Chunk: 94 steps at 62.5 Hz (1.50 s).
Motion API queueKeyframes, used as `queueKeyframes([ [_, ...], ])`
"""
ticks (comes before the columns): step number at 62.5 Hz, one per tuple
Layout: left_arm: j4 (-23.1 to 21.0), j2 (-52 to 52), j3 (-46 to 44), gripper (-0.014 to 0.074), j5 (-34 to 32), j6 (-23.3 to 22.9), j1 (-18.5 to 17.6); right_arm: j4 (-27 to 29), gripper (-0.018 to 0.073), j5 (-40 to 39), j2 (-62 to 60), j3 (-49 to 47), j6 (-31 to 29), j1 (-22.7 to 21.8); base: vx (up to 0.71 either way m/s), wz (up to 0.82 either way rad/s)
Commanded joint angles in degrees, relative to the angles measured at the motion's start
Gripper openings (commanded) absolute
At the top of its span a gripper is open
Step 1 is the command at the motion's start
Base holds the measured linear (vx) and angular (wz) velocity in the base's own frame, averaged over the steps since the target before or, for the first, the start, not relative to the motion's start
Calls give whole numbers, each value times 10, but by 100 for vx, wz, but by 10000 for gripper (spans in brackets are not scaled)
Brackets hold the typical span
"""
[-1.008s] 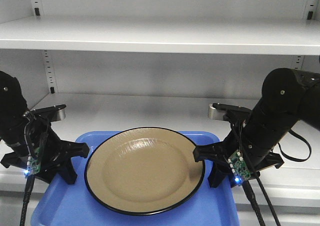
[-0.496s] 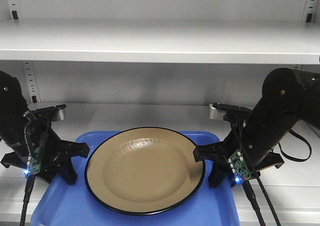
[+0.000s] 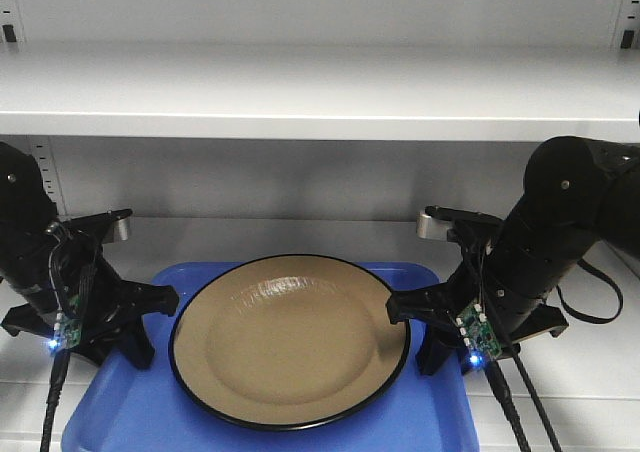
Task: Place disk in tray to left cabinet
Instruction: 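Extend both arms to lower the tray onto the cabinet shelf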
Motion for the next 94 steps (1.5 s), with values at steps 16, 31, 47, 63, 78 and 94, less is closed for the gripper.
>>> queueKeyframes([
  [16, -28, -31, -21, 0, -13, -6, -5, 28, -3, -2, -30, -22, -10, 1, 2, -2],
  [31, -28, -31, -21, 0, -13, -6, -5, 28, -3, -2, -30, -22, -10, 1, 0, 0],
  [47, -28, -31, -21, 0, -14, -6, -5, 28, -3, -12, -30, -22, -10, 1, 0, 0],
  [63, -28, -25, -20, 0, -64, -6, -5, -9, -3, -71, -27, -22, -12, 1, 0, 0],
  [78, -28, -4, -20, 0, -161, -6, -5, -69, -3, -140, -6, -22, -12, 1, 0, 0],
  [94, -28, 24, -20, 6, -240, 8, -5, -127, 16, -210, 20, -22, -13, 1, 0, 0],
])
